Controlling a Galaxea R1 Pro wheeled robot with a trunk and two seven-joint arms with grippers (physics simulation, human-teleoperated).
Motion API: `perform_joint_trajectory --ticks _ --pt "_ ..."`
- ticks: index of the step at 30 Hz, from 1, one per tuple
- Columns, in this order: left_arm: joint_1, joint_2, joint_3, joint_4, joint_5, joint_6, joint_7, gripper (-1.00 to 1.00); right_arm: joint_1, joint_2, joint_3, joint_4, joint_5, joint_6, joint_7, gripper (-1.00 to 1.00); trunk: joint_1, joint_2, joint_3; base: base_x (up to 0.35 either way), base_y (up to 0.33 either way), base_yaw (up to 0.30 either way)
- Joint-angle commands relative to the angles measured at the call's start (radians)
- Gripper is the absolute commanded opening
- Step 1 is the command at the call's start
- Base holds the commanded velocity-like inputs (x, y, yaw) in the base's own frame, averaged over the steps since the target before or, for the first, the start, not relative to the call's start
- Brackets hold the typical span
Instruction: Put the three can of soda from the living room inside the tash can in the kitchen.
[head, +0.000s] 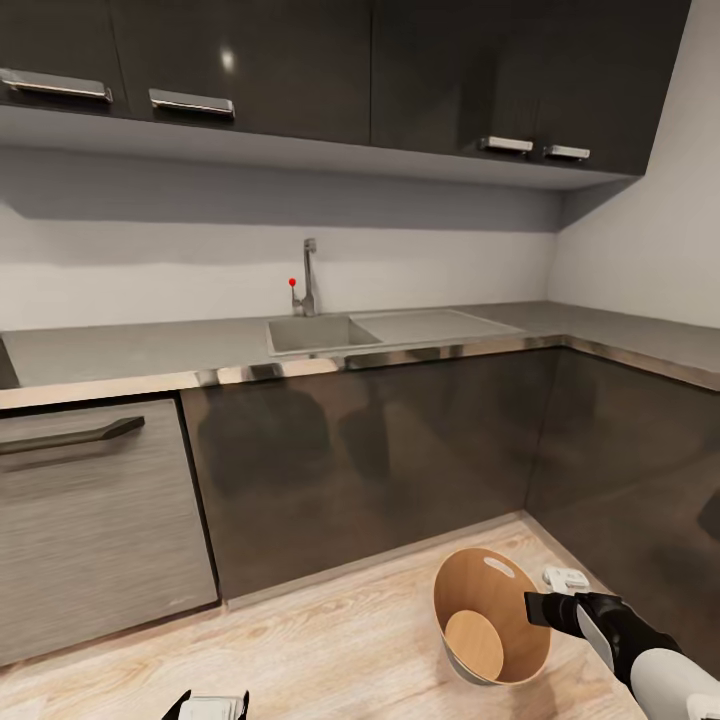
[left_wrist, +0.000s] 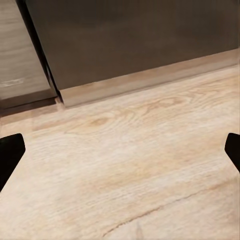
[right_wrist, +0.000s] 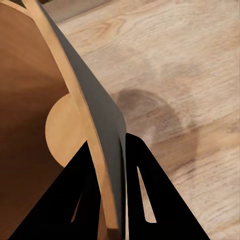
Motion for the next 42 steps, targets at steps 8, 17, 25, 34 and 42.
perform_joint_trajectory --ticks 8,17,25,34,42 --pt "0.0 0.0 0.0 0.001 0.0 0.0 0.0 1.0 0.0 0.001 -0.005 -0.001 -0.013 0.001 0.006 -1.0 -0.031 0.056 0.025 0.0 0.0 0.0" --pt "0.001 0.0 0.0 0.0 0.0 0.0 -0.001 1.0 0.0 0.007 -0.004 -0.003 -0.014 0.002 0.006 -1.0 -0.065 0.119 0.052 0.0 0.0 0.0" --pt "0.001 0.0 0.0 0.0 0.0 0.0 0.0 1.0 0.0 0.008 -0.004 -0.003 -0.014 0.003 0.006 -1.0 -0.096 0.175 0.066 0.0 0.0 0.0" --pt "0.001 0.0 0.0 0.0 0.0 0.0 0.0 1.0 0.0 0.011 -0.005 -0.003 -0.014 0.003 0.006 -1.0 -0.131 0.238 0.08 0.0 0.0 0.0" --pt "0.001 0.0 0.0 -0.001 0.001 0.0 -0.001 1.0 0.0 0.013 -0.005 -0.003 -0.014 0.003 0.006 -1.0 -0.161 0.294 0.093 0.0 0.0 0.0"
